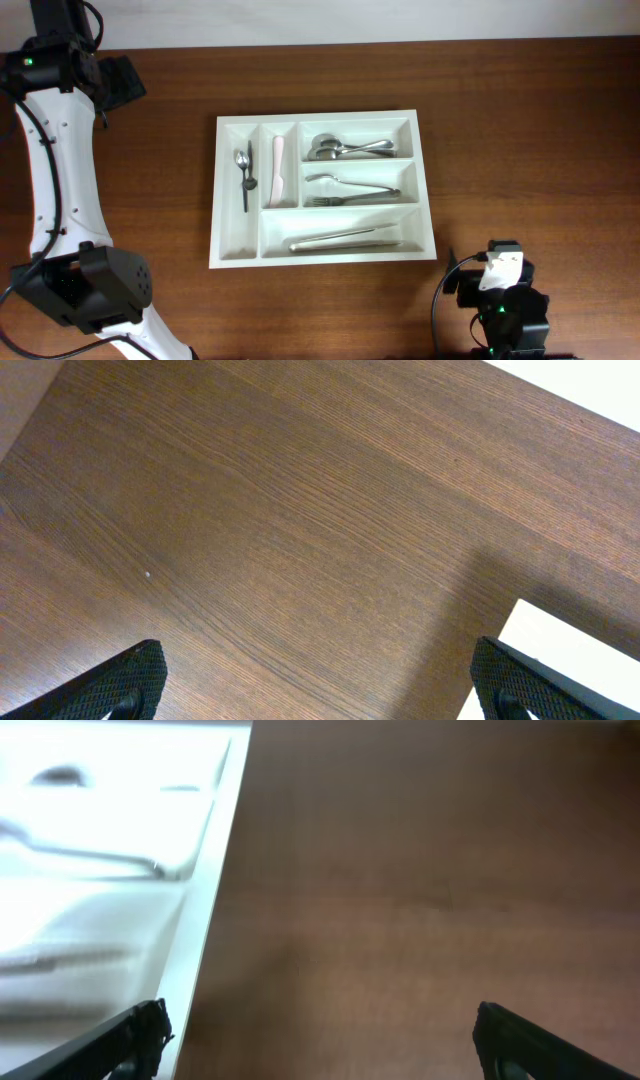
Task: Pack container
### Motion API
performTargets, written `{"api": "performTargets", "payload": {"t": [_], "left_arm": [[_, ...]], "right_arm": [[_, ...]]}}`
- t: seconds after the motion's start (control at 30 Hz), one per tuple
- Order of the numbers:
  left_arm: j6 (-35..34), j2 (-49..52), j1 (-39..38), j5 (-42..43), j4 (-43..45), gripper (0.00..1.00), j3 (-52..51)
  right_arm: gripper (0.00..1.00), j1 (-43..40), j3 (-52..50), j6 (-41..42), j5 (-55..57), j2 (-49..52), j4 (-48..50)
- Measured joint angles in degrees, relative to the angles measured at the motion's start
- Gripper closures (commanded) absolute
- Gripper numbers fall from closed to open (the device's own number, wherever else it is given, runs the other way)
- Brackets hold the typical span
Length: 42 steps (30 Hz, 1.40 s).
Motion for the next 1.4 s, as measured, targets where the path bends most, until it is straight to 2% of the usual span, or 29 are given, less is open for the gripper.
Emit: {"api": "performTargets", "payload": {"t": [0.1,1.4], "left_arm": [[0.0,0.0,0.0,0.0,0.0,0.01,0.0],[0.0,0.0,0.0,0.0,0.0,0.01,0.0]], "right_arm": [[0.01,0.0,0.3,-0.1,-1.4,0.0,-6.3],[0.01,0.0,0.3,-0.8,-1.6,0.0,-6.6]]}}
